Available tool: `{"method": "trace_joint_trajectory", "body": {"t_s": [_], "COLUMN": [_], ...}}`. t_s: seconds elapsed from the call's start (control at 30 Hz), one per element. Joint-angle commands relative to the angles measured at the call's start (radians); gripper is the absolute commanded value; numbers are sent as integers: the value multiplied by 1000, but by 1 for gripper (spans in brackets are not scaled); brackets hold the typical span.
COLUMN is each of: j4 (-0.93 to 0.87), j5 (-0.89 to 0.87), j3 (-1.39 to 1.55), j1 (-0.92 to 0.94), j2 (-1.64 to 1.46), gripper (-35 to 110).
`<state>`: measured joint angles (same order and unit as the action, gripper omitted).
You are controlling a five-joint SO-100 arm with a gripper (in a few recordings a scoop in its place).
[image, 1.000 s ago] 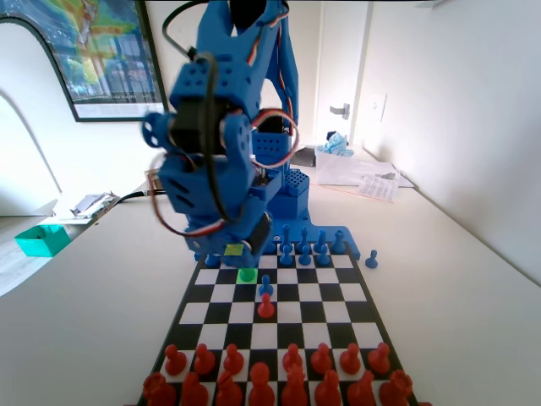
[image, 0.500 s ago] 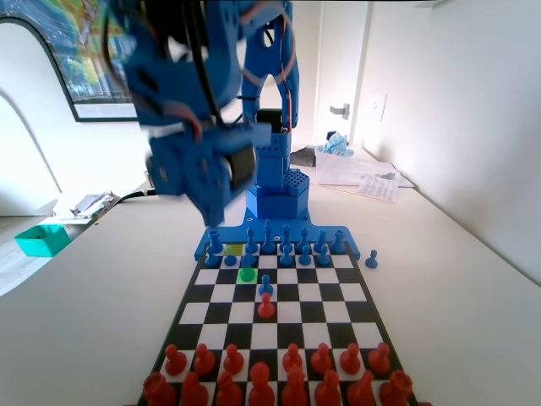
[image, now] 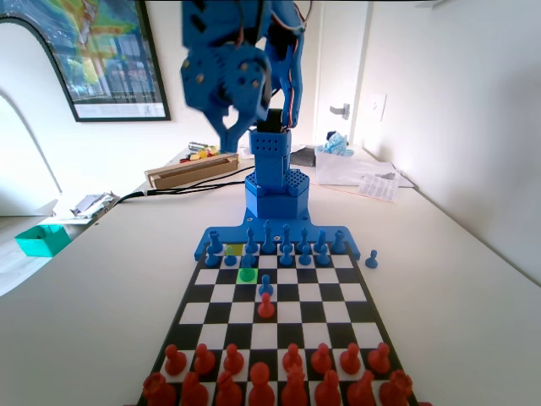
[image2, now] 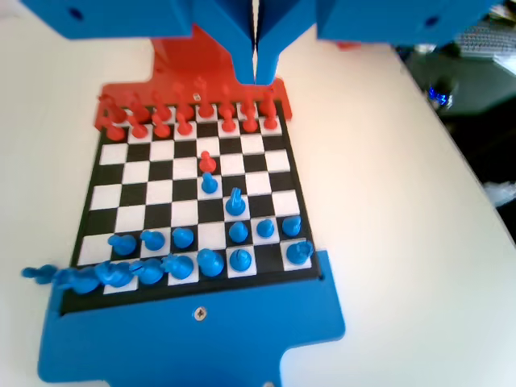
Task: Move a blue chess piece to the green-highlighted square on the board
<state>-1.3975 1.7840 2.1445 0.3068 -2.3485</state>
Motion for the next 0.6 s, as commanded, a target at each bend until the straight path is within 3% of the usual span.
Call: {"method": "trace_joint_trajectory", "body": {"t_s": [0.0, 0.57], "j4": [-61, -268], "j5": [57, 28], "j3": [15, -14], "j1": [-6, -164], "j2": [-181, -489], "gripper": [1, 1]}}
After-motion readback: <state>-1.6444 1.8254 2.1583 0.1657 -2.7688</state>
